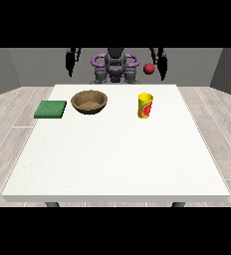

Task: Pick the cup and pour the ball into the bowl, then pick the bowl and place it on the pad

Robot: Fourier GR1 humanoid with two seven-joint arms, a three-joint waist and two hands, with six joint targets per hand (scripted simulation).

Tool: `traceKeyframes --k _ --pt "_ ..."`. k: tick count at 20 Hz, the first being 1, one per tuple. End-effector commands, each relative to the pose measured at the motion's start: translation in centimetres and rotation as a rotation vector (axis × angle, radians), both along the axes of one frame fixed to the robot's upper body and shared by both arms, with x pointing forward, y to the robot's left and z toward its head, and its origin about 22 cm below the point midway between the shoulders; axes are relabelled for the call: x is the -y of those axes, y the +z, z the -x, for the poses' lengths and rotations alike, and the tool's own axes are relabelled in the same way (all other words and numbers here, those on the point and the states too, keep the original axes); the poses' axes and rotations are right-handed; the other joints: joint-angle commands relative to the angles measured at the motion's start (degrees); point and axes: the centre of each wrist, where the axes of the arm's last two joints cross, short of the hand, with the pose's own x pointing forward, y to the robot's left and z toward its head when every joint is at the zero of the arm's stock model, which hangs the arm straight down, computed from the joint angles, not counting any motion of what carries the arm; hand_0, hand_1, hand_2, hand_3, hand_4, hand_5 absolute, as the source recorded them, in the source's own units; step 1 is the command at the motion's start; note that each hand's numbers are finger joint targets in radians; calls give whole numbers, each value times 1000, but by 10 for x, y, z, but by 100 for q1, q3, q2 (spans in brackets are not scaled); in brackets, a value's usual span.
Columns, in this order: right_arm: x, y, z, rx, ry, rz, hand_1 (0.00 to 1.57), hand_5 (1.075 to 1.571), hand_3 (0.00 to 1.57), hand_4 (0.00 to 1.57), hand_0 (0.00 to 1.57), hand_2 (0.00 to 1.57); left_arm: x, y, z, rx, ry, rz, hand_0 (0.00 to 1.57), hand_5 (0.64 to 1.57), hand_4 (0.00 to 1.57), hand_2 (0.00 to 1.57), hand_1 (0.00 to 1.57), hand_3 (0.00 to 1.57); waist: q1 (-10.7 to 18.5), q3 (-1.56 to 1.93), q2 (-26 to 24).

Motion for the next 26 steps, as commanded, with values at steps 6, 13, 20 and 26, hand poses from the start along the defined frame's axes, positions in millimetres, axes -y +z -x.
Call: traceKeyframes --k 6,13,20,26 --pt "15 32 -1 1 -9 63 0 1571 305 1058 0 0 -5 36 -5 32 -29 -40 0 1535 0 0 0 0 -95 171 -1609" --pt "-99 65 5 -158 44 -177 0 1570 0 724 0 0 21 77 -5 -78 -111 338 0 1550 0 0 0 0 434 202 -2900" --pt "-169 119 16 -22 137 -118 0 1569 0 356 0 0 16 80 -9 17 -130 272 0 1520 0 0 0 0 -128 200 -1796" --pt "-138 132 -25 218 117 -68 0 1569 0 0 0 0 -2 132 -48 318 -168 217 0 1512 0 0 0 0 -153 207 202"
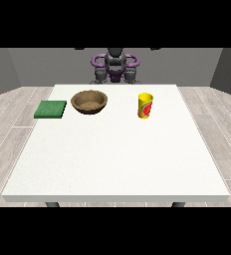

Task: Pick the cup and pour the ball into the bowl, then pick the bowl and place it on the pad

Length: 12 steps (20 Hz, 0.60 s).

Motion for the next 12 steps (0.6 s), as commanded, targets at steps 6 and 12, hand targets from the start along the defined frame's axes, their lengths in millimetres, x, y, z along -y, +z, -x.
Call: traceKeyframes --k 6,12 --pt "19 36 -16 265 91 -9 0 1568 0 0 0 0 -27 60 -49 315 167 -148 0 1459 0 0 0 0 -735 8 1934" --pt "42 46 -6 274 109 -22 0 1569 0 0 0 0 -43 -30 -51 235 185 -159 0 1435 0 0 0 0 -853 3 1888"
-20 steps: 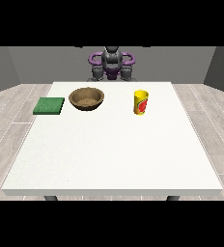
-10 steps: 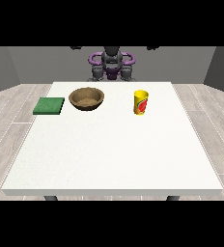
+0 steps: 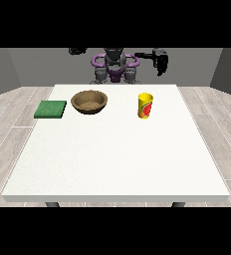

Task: Pick the cup and pour the ball into the bowl, then pick the bowl and place it on the pad

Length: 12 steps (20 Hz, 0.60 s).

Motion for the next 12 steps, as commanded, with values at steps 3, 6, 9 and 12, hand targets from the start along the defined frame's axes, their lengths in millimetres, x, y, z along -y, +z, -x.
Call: traceKeyframes --k 3,6,9,12 --pt "16 20 8 95 -4 -22 0 1568 0 0 0 0 -18 -67 -1 22 56 1 0 1409 0 0 0 0 -162 -3 453" --pt "30 25 1 48 -44 2 0 1567 0 0 0 0 -29 -84 -7 -22 28 1 0 1400 0 0 0 0 57 -2 222" --pt "43 0 10 -4 -36 -4 0 1568 0 0 0 0 -36 -102 -7 -77 36 -9 0 1403 0 0 0 0 -10 1 -94" --pt "68 8 -1 36 -55 -15 0 1568 0 0 0 0 -17 -121 -6 -40 25 6 0 1425 0 0 0 0 -9 1 176"
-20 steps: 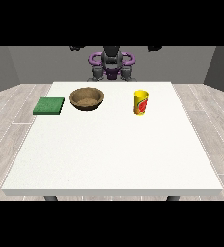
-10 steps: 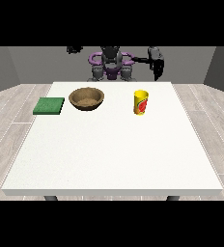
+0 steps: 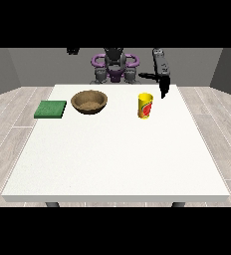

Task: Pick the cup and pour the ball into the bowl, then pick the bowl and place it on the pad

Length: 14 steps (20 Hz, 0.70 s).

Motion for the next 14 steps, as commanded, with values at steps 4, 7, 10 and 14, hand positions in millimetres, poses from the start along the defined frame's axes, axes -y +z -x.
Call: traceKeyframes --k 4,7,10,14 --pt "25 -4 9 -2 1 -1 0 1567 0 0 0 0 -9 -40 -4 -28 15 22 0 1443 0 0 0 0 -104 1 33" --pt "24 3 17 34 8 -15 0 1567 0 0 0 0 -11 -49 -7 18 48 34 0 1425 0 0 0 0 -289 -1 242" --pt "35 8 28 35 45 6 0 1568 0 0 0 0 -5 -63 -5 -23 91 39 0 1418 0 0 0 0 -519 0 131" --pt "59 15 28 98 55 21 0 1567 0 0 0 0 -23 -49 -16 32 111 35 0 1429 0 0 0 0 -704 1 503"
